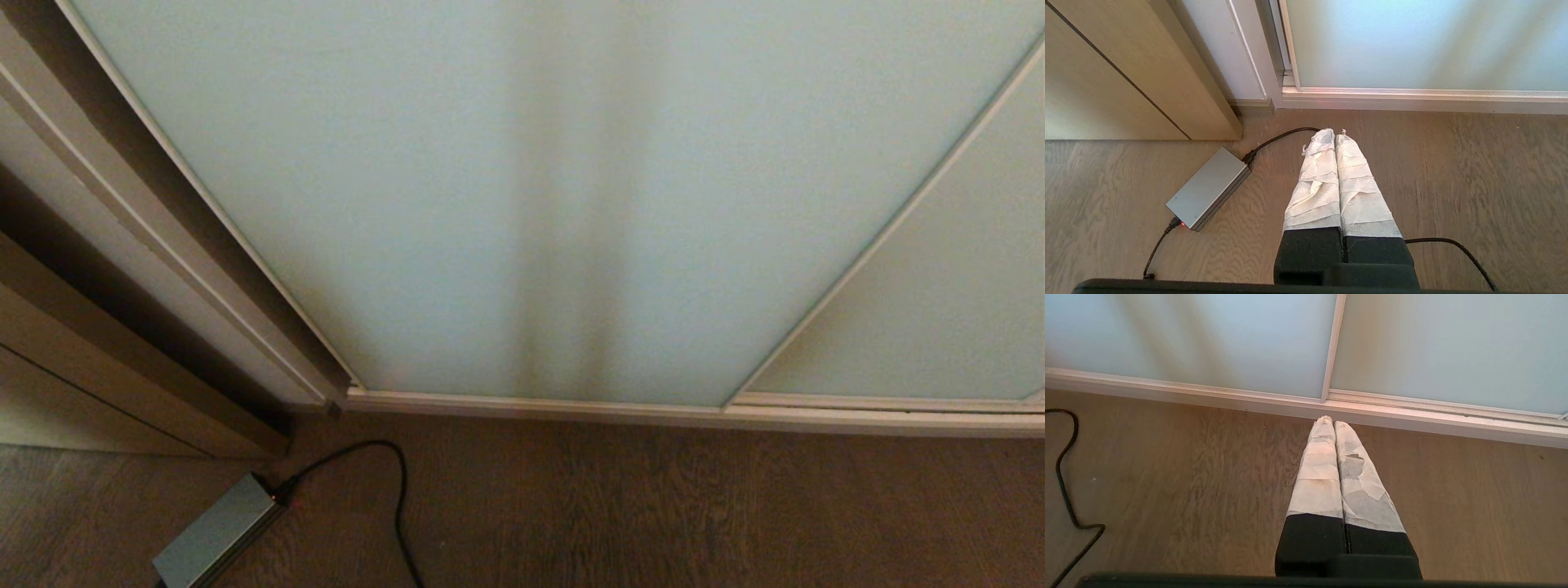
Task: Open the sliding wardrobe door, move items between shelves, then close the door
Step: Open the door
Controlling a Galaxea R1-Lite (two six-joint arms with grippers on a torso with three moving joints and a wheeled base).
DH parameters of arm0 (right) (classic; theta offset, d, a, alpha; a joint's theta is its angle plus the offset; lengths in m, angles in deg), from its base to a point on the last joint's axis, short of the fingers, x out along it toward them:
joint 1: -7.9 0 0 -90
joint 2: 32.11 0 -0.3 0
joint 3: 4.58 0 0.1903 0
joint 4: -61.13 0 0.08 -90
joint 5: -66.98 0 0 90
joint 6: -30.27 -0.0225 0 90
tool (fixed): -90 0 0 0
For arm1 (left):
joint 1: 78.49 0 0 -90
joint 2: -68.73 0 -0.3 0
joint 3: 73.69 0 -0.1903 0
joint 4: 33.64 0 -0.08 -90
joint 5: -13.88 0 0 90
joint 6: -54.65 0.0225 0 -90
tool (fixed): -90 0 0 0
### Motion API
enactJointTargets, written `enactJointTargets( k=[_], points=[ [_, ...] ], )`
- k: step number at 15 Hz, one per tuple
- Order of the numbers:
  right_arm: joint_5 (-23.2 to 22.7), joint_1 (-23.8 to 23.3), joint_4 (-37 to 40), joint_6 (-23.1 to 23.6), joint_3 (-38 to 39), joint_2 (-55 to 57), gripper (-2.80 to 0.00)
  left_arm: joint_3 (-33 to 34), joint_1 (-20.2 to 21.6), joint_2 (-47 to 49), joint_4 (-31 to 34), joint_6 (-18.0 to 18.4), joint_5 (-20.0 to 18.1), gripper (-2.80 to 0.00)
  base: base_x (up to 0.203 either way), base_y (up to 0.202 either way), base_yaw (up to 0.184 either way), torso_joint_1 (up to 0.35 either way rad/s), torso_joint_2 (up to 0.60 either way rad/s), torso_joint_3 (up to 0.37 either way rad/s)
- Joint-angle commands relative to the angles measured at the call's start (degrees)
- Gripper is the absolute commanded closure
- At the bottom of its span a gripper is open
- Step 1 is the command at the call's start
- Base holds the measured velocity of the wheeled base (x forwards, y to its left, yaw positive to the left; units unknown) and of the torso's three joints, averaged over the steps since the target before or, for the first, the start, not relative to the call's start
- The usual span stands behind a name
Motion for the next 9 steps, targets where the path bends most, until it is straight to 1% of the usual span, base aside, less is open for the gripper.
enactJointTargets(
  k=[1, 9],
  points=[
    [-0.02, -0.07, -0.03, -0.78, 0.00, -0.04, 0.00, 0.00, 0.04, 0.08, -0.01, 0.02, 0.00, 0.00, 0.000, 0.000, 0.000, 0.000, 0.00, 0.000],
    [-0.02, -0.07, 0.03, -0.78, 0.00, -0.10, 0.00, 0.00, 0.03, 0.08, -0.01, 0.02, 0.00, 0.00, 0.000, 0.000, 0.000, 0.000, 0.00, 0.000]
  ],
)
